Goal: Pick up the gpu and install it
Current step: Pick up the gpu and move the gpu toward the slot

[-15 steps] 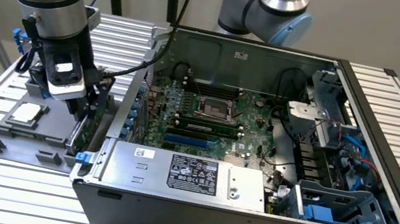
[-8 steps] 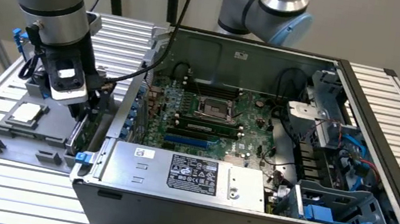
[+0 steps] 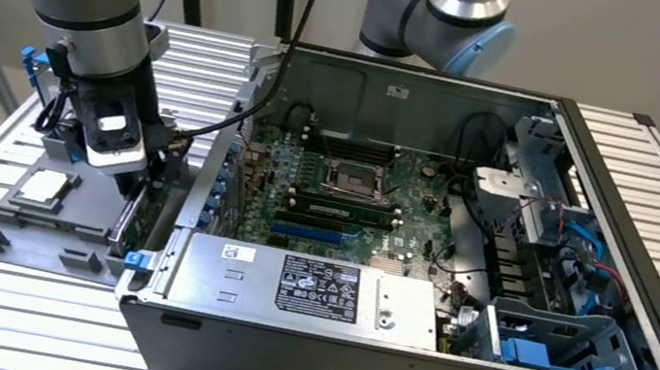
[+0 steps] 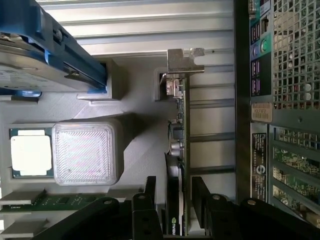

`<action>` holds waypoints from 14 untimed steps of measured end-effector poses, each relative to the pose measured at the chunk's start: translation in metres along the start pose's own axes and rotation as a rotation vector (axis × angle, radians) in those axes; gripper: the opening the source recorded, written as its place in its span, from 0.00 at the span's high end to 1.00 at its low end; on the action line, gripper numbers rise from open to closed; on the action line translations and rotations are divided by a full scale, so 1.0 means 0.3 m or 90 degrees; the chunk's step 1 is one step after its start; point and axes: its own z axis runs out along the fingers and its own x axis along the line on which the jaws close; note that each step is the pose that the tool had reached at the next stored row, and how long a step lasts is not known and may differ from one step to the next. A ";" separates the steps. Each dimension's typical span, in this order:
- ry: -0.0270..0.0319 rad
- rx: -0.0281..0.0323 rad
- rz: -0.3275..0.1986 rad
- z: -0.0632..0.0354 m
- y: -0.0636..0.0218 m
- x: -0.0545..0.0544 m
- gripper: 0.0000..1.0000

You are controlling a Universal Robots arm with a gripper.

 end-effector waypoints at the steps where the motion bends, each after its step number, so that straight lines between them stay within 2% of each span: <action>1: 0.0000 0.0000 0.000 0.001 0.001 0.000 0.58; 14: 0.0000 0.0002 0.006 0.012 0.007 0.004 0.58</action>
